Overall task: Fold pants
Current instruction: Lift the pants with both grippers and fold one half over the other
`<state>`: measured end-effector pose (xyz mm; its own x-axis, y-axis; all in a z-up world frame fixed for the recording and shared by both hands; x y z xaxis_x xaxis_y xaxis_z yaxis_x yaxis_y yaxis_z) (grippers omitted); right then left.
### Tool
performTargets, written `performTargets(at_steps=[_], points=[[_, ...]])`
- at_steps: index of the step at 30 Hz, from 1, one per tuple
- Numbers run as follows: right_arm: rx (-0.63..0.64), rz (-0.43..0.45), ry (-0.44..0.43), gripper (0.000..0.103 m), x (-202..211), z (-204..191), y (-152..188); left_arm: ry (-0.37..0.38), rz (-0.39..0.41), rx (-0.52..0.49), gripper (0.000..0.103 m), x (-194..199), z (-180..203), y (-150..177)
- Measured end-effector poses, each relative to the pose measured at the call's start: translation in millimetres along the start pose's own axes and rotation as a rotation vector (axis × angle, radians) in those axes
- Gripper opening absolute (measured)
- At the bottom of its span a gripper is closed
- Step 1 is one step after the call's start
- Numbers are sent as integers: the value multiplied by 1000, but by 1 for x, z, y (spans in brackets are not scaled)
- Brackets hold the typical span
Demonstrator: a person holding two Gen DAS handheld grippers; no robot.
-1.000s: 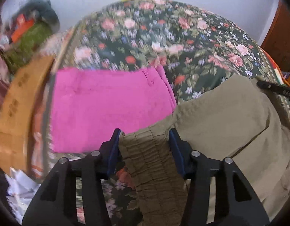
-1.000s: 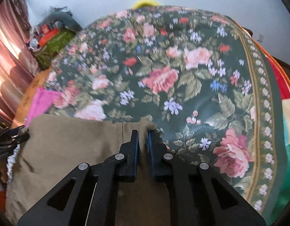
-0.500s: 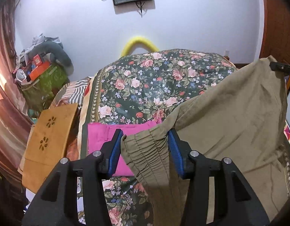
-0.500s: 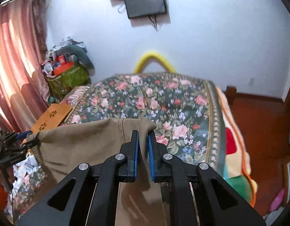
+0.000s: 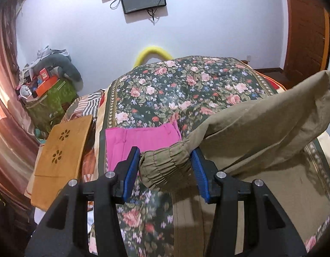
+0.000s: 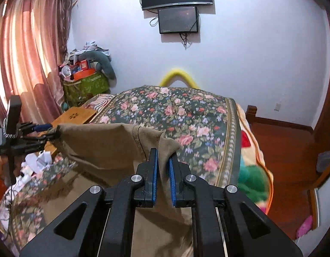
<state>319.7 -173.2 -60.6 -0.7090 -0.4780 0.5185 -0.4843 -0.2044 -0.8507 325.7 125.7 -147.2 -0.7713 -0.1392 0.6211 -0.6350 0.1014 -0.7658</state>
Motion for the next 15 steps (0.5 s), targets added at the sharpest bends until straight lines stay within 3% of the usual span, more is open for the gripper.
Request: performTargets(at_steps=[15], points=[[-85, -107, 72, 9, 43, -36, 105, 84, -90, -26, 50, 28, 10, 85]])
Point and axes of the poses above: each gripper's, at about its wrist camera, not at the fingertips, and x roughly against the way its jaws point, z to its right, y to its underside, the point moved 4 cm from there along -x, roughly the way its jaws point, and after that the axes turned 5 degrees about z, right-handed, at the moved point
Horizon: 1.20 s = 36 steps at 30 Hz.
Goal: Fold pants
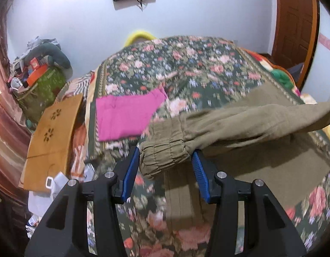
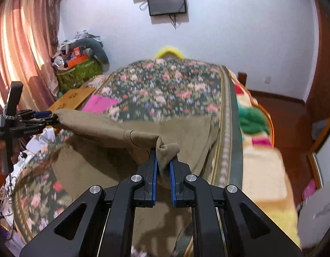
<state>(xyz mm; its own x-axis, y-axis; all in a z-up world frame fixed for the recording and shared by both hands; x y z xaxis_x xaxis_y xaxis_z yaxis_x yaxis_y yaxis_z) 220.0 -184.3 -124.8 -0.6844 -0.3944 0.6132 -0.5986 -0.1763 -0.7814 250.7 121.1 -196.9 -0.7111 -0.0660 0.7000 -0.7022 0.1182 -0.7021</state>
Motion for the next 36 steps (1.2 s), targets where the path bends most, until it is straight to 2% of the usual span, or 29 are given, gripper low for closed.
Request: performTargets(at_steps=[10, 18, 20, 24, 27, 28, 29, 31, 33, 36], points=[[-71, -93, 35, 11, 1, 0, 55, 60, -96, -8, 50, 0, 9, 50], [-109, -149, 63, 13, 10, 9, 80, 56, -128, -3, 54, 10, 2, 69], [-127, -160, 66, 13, 14, 14, 83, 54, -121, 24, 63, 14, -7, 67], [-146, -131, 99, 13, 31, 21, 76, 16, -100, 53, 73, 19, -24, 56], [-159, -86, 112, 14, 42, 26, 63, -9, -86, 108, 92, 19, -38, 40], [-174, -68, 116, 20, 46, 28, 58, -12, -81, 126, 97, 17, -41, 37], [-184, -57, 117, 32, 48, 29, 54, -8, -76, 152, 97, 14, -44, 31], [-191, -29, 111, 47, 51, 29, 48, 4, -90, 170, 97, 7, -47, 25], [-181, -12, 96, 49, 47, 25, 43, 19, -122, 182, 97, -6, -45, 22], [-212, -38, 41, 49, 26, 21, 42, 59, -191, 193, 97, -29, -37, 23]])
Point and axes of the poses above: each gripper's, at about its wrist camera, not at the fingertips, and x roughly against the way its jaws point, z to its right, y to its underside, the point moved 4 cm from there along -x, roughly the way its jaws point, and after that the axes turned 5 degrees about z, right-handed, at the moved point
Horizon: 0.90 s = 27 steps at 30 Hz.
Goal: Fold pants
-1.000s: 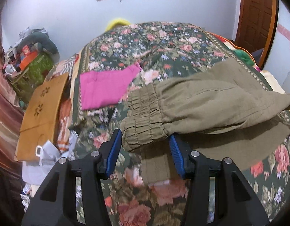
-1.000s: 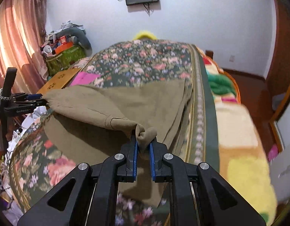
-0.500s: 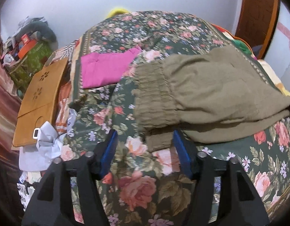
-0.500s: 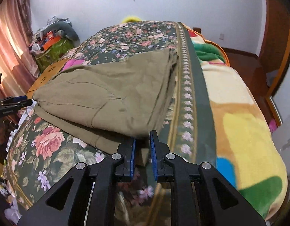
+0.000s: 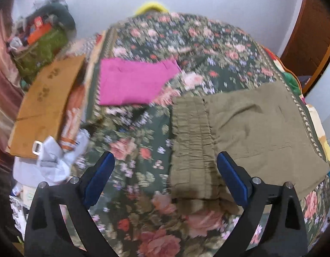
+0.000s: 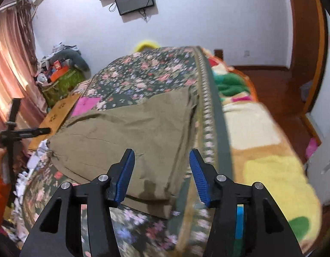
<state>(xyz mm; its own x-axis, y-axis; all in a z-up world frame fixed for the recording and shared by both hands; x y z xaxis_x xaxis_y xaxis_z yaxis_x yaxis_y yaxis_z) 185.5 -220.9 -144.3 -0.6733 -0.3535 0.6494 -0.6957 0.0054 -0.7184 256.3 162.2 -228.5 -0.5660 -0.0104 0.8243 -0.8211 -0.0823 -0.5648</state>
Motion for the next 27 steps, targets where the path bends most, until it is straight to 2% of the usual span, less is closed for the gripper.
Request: performTargets(at_steps=[5, 7, 10, 12, 17, 21, 27], points=[[1, -105, -39, 49, -35, -4, 21, 31, -112, 9, 97, -34, 14, 15], [-5, -162, -56, 49, -45, -1, 32, 42, -119, 4, 97, -36, 17, 22], [-22, -210, -75, 48, -49, 9, 43, 80, -125, -4, 88, -33, 20, 30], [21, -230, -75, 41, -47, 11, 45, 111, -134, 5, 81, -31, 23, 37], [116, -258, -79, 34, -42, 15, 50, 150, -132, 32, 60, -21, 33, 46], [190, -269, -61, 30, -41, 16, 49, 108, -114, -11, 61, -10, 46, 55], [258, -282, -18, 26, -45, 28, 45, 123, -111, -14, 61, 11, 55, 71]])
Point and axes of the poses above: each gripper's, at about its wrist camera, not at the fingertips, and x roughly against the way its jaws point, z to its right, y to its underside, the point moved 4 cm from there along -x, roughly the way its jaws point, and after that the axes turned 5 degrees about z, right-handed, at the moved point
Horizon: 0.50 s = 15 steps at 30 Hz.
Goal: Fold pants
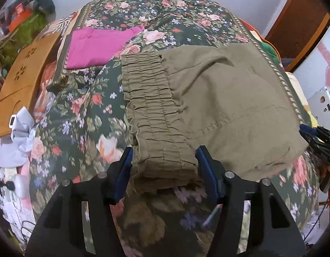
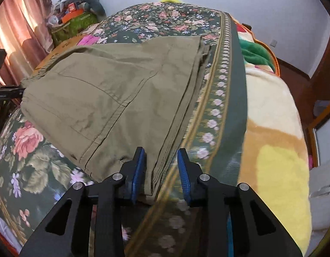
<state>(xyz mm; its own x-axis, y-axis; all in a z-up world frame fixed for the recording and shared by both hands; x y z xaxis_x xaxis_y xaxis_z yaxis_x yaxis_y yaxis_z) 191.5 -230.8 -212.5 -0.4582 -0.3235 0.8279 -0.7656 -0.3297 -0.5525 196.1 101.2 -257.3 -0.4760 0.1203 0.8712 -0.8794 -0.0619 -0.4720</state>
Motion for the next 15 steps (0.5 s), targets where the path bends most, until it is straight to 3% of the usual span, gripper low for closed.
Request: performTargets(at_steps=[6, 10, 15], points=[[-5, 3, 16, 27, 13, 2, -9, -38, 43, -16, 60, 24, 6, 3], [25, 88, 15, 30, 40, -12, -22, -122, 118, -72, 61, 54, 10, -1], [53, 181, -67, 38, 62, -46, -42, -116, 189, -139, 74, 78, 29, -5]])
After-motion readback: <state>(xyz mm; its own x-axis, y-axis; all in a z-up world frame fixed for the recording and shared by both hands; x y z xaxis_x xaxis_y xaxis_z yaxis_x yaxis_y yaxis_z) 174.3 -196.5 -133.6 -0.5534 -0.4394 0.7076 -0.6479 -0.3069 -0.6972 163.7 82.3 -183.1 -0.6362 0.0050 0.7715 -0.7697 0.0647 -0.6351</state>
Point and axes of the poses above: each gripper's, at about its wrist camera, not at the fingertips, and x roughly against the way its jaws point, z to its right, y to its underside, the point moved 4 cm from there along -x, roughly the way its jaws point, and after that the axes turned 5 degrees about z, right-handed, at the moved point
